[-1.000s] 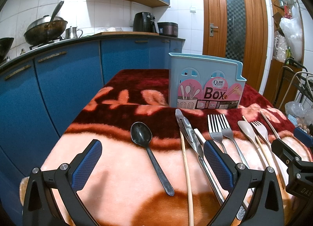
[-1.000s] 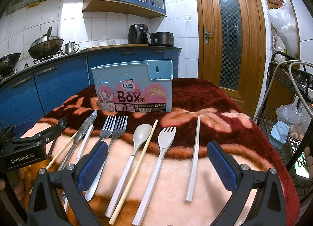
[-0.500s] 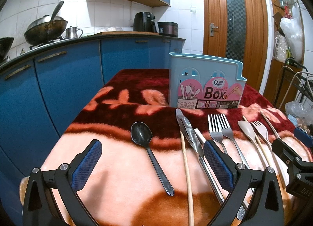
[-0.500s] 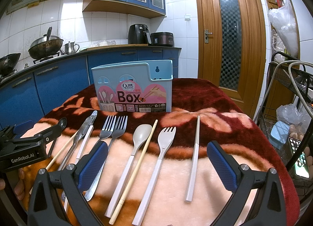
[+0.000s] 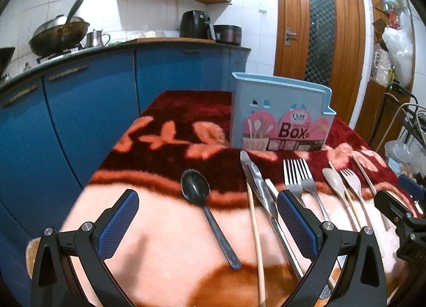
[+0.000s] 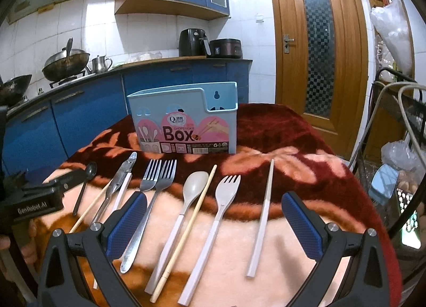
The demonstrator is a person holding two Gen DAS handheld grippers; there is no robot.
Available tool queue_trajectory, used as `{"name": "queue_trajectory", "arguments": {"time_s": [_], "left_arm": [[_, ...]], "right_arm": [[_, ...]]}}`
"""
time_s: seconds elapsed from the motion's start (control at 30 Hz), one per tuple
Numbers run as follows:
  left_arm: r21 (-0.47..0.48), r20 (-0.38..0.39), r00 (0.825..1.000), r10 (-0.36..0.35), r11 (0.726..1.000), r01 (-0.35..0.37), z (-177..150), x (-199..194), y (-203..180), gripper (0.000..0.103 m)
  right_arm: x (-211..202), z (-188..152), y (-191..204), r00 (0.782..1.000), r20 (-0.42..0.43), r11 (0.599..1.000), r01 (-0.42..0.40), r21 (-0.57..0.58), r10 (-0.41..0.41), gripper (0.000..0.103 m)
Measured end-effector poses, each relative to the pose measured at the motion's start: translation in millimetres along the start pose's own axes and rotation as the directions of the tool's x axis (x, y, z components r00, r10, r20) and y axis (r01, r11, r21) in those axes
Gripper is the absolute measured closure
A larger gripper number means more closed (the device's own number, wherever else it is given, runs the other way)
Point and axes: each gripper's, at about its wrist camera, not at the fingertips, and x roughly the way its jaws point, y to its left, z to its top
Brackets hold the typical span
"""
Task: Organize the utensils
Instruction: 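Grasp the black spoon with the left tool while the right tool grasps the white knife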
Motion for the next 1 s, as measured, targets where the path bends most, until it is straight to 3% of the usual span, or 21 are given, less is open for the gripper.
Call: {"name": "queue_trajectory", "arguments": {"time_s": [0.17,0.33,0.5,0.67,0.77,0.93,1.0], "left_arm": [[0.036,-0.044,0.999,0.0,0.999,0.002,21.3,3.4,2.1,0.0],[0.026,-0.197,0.98,-0.04,0.999,0.046,35.3,22.9,8.1,0.0],[0.058,-0.327,0.944,-0.04,0.996,0.062,33.9,41.8,4.7,0.001],[0.065,-0.427,0.903,-0.047,0.994,0.083,32.4,61.1,2.5,0.012],[0.04,-0.484,0.872,-0.068,0.994,0.1,36.3,75.1,5.1,0.017],[0.0,-0.576,0.813,-0.079,0.995,0.097,40.0,100.9,14.3,0.042],[-0.006,-0.598,0.797,-0.085,0.995,0.102,39.2,106.6,16.1,0.045]], "right_arm": [[3.7,18.3,-13.3,0.998,-0.063,1.0,0.002,-0.004,-0.002,0.0],[12.6,35.1,-27.2,0.988,-0.151,1.0,0.014,-0.025,-0.018,0.0],[25.5,44.3,-33.4,0.967,-0.253,0.998,0.005,-0.055,-0.019,0.0],[43.9,45.8,-37.6,0.936,-0.351,0.999,-0.004,-0.05,-0.014,0.001],[56.4,45.8,-44.1,0.913,-0.407,1.0,0.002,-0.025,-0.012,0.007],[77.5,44.4,-56.5,0.861,-0.509,1.0,0.001,0.016,0.007,0.023],[82.4,43.6,-59.8,0.843,-0.538,0.999,-0.007,0.037,0.026,0.027]]}}
